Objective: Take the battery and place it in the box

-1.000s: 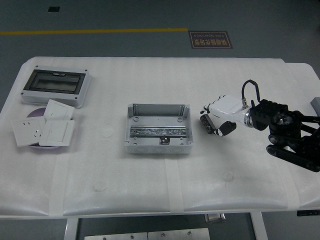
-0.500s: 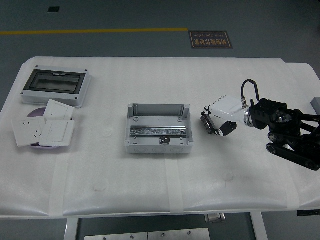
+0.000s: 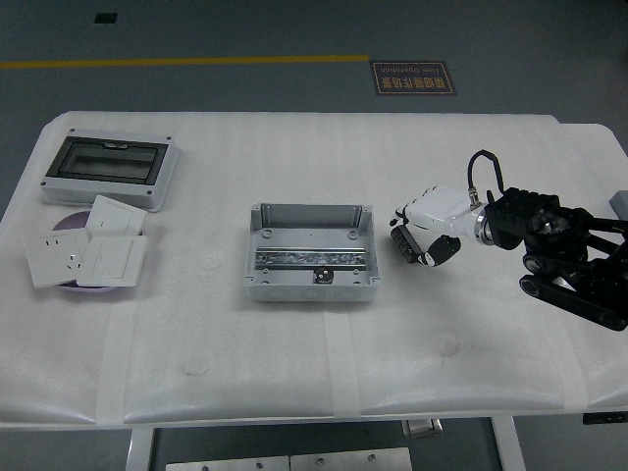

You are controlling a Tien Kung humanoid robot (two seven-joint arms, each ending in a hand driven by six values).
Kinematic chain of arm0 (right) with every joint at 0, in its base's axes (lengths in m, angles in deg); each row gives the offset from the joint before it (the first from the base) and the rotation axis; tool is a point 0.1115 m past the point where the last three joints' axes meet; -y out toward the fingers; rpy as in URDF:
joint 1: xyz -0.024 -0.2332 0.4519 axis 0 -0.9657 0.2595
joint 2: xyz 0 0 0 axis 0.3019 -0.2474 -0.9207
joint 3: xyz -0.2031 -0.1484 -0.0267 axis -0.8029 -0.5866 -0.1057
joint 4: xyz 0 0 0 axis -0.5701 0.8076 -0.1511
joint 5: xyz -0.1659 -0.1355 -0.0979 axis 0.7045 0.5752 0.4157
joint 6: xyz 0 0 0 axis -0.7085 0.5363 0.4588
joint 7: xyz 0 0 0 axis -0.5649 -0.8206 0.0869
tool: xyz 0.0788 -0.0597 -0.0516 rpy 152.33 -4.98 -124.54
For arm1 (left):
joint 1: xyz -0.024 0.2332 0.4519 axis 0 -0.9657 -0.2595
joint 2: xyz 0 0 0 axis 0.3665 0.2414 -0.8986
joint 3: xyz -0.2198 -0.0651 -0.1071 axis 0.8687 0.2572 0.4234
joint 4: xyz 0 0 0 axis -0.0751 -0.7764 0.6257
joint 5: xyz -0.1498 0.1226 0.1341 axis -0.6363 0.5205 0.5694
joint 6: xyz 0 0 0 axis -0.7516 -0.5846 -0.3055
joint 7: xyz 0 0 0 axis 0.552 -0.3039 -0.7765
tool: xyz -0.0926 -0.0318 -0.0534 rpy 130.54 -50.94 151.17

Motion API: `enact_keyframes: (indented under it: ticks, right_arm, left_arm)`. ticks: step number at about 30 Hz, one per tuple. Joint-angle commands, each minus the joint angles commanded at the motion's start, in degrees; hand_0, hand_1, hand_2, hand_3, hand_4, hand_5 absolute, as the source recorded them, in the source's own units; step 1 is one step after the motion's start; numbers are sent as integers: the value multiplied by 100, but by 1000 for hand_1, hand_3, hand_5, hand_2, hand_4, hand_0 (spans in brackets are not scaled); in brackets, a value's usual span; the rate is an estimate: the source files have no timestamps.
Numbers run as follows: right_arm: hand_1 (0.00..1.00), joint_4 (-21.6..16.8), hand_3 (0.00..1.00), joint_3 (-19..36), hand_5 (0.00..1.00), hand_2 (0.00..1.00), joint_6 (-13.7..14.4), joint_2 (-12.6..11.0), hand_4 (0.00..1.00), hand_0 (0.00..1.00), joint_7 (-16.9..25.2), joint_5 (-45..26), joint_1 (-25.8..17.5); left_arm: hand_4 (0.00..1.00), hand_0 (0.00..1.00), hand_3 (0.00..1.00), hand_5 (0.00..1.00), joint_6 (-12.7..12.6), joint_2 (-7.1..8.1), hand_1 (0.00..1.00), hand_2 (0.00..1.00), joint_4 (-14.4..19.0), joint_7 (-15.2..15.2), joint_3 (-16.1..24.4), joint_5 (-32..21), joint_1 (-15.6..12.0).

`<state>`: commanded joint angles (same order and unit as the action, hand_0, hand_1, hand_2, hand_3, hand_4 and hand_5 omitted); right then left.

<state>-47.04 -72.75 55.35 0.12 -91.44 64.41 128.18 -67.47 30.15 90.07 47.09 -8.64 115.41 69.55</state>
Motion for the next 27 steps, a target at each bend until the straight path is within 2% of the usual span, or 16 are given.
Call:
enact_keyframes:
  ticks: [16,27]
  right_arm:
    - [713,126,851,-41,268,776,96,72,713,822,-53,-27,-28]
    - [707,200,853,-2,265,774,-18,132,716,818,-53,13,-25]
  left_arm:
    - [656,679,629,332,4,-10,679,577,0,-12,51,89,8]
    - [635,679,623,318,8,-8,680,575,0,0,16,65,25]
